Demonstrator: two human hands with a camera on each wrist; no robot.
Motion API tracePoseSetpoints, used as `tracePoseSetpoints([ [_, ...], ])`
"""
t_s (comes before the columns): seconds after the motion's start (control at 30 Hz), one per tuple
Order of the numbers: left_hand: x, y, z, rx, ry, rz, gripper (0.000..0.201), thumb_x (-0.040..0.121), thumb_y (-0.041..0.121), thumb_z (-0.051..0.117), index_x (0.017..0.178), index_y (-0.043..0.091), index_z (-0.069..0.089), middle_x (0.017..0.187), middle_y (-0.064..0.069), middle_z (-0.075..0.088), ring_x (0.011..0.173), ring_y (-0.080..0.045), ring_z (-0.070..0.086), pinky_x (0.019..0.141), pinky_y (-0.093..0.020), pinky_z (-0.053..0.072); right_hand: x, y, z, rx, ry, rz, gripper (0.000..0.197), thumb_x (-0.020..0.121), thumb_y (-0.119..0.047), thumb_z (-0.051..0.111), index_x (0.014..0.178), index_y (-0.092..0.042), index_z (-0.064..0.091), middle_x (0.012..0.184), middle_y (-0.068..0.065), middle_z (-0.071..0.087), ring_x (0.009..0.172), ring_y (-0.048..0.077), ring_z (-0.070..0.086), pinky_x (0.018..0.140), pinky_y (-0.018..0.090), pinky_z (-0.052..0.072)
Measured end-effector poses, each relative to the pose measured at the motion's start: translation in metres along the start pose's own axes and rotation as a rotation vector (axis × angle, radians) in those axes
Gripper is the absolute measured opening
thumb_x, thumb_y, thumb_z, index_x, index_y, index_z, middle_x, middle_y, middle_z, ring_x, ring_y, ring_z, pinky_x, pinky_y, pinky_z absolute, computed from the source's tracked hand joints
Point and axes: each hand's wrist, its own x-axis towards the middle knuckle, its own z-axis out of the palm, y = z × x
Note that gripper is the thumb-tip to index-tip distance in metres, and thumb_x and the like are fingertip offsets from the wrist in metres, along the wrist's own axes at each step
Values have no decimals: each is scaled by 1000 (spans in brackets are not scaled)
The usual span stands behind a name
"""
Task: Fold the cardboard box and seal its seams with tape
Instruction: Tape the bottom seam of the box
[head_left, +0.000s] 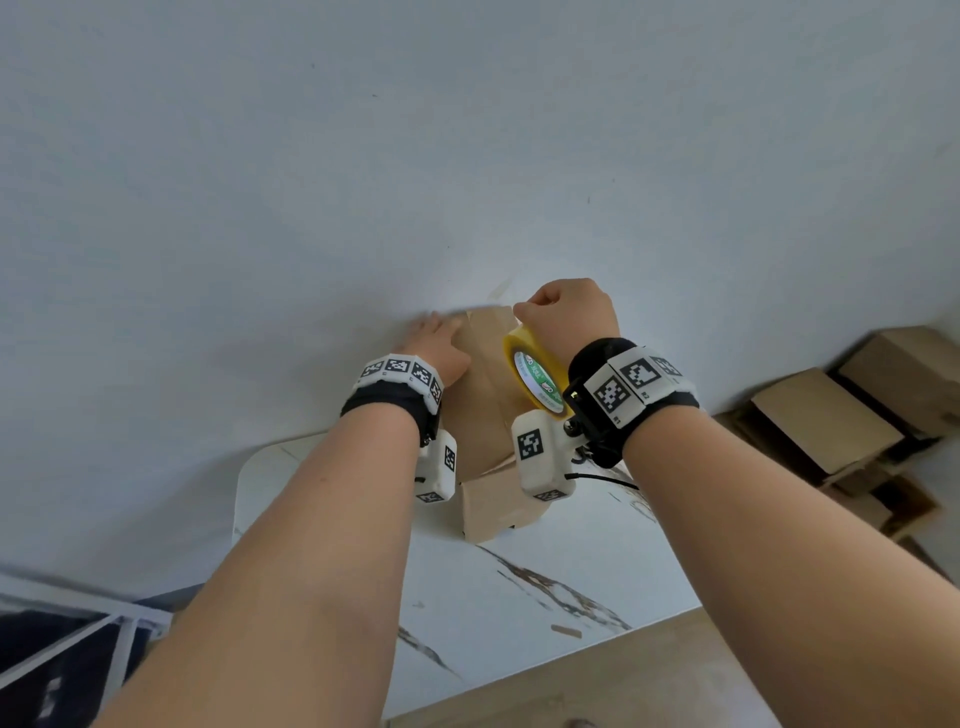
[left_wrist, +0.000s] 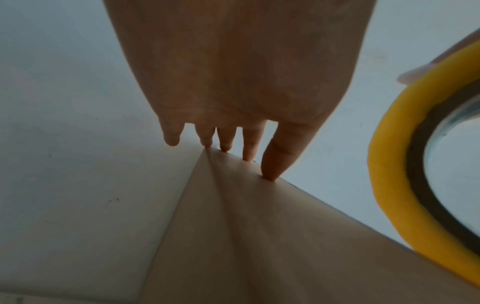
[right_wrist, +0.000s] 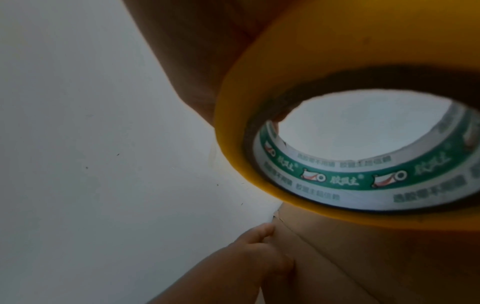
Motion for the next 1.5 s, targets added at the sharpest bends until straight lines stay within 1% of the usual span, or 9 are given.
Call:
tracePoseSetpoints([
  [0.2,2,-8,1,-110,1,-8,68,75,24,69,137,28,42,144,-7,34,130,-27,40,105,-37,40,3,3,-1,-32,-35,-9,17,81,-23,60,74,-9,69,78,6,70,66,19,61,60,26,50],
  [0.43,-29,-13,-2,-74,20,-107,61,69,45,76,121,33,47,127,-8,41,120,-31,45,98,-41,44,-4,-3,-6,-157,-143,-86,12,83,-25,62,77,-17,69,80,-2,68,72,15,60,53,21,40],
  [0.57,-58,-17,6,-98,61,-148,64,67,57,73,117,29,45,122,-8,43,116,-30,44,94,-40,42,-12,-7,-8,-177,-137,-133,14,84,-25,61,83,-16,71,83,-2,67,77,16,61,61,24,44],
  [0.73,-92,-20,22,-140,92,-140,53,76,59,62,113,27,40,108,-4,41,106,-29,49,91,-42,46,-25,-8,-7,-184,-160,-162,14,85,-27,61,85,-17,71,86,-2,68,78,16,61,60,24,44],
  [0.93,-118,-22,27,-115,158,-140,49,85,52,57,116,17,41,114,-8,50,99,-27,56,82,-37,48,-35,-4,-8,-207,-184,-173,15,85,-28,62,85,-17,72,88,0,70,78,17,62,63,25,46],
  [1.03,-122,-19,32,-168,234,-97,58,87,43,59,132,14,37,131,-7,46,118,-27,51,97,-39,44,-38,-3,-9,-200,-187,-188,14,85,-28,61,83,-18,70,87,-2,69,77,15,61,61,23,44],
  [1.13,-124,-9,37,-172,196,-51,59,94,35,52,145,13,30,147,-7,39,132,-24,43,108,-36,35,-39,-1,-9,-210,-194,-203,14,85,-29,61,82,-18,70,86,-2,69,75,14,60,59,23,43],
  [1.33,-129,-4,33,-74,206,-19,46,97,33,46,137,10,44,139,-8,50,125,-26,49,102,-34,37,-38,-2,-15,-213,-200,-233,14,85,-29,62,80,-18,69,86,-2,69,77,16,62,62,24,47],
  [1.5,-134,-4,29,-4,170,4,49,98,35,43,140,11,42,145,-7,45,131,-26,44,106,-34,34,-39,-6,-20,-196,-208,-259,15,84,-28,64,81,-16,72,86,-1,71,78,16,64,66,26,51],
])
